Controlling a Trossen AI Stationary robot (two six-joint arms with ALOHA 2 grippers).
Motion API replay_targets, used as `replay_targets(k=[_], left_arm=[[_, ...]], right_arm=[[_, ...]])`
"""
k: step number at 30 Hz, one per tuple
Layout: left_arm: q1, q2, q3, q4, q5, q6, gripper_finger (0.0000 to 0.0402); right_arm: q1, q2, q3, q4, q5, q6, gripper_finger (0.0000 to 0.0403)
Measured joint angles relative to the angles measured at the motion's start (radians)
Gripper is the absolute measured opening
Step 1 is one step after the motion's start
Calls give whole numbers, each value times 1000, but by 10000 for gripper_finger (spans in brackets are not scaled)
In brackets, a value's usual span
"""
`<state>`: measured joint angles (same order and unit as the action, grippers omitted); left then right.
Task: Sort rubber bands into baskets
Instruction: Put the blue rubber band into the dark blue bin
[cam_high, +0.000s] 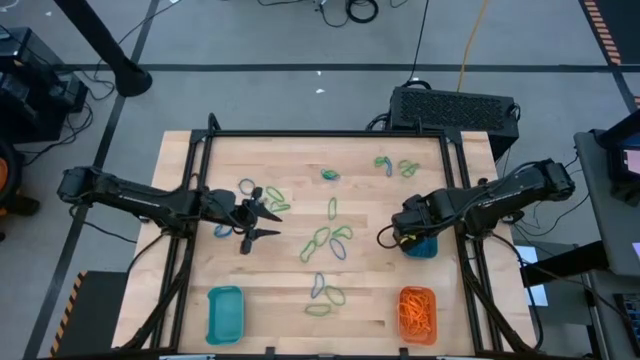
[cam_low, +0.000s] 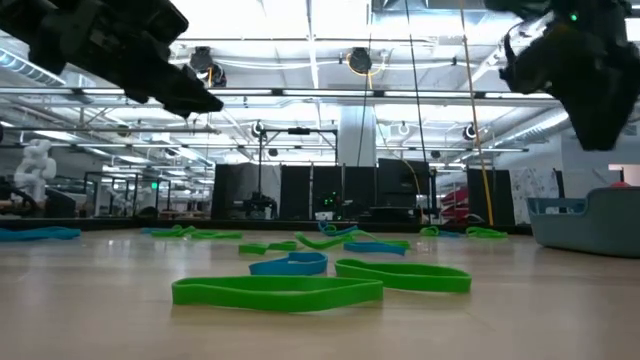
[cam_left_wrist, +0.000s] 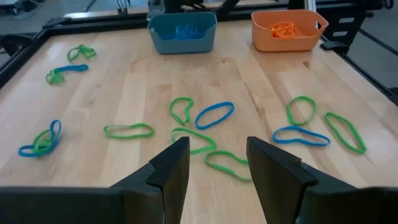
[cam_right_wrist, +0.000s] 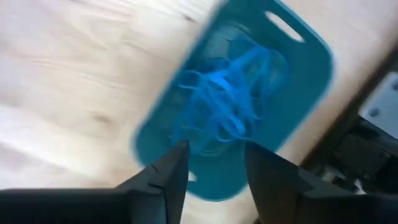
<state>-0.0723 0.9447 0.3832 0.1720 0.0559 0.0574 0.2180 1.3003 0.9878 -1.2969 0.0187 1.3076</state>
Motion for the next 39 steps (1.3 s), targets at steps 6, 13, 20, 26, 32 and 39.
replay_targets(k=[6, 13, 20, 26, 32, 39], left_arm=[[-3, -38, 0, -47, 0, 0, 168], [-33, -28, -16, -61, 24, 4, 168], [-35, -28, -18, -54, 24, 6, 168], [-35, -28, -18, -51, 24, 8, 168], [-35, -28, -18, -50, 24, 10, 168], [-35, -27, -18, -51, 24, 11, 168]], right_arm=[[10, 0, 36, 316, 39, -95, 150], [50, 89, 36, 754, 77, -311, 139], [80, 264, 36, 1049, 48, -575, 139], [97, 381, 36, 1230, -42, -763, 139], [121, 508, 85, 1339, -107, -974, 139], [135, 682, 338, 1156, -106, -1199, 139]])
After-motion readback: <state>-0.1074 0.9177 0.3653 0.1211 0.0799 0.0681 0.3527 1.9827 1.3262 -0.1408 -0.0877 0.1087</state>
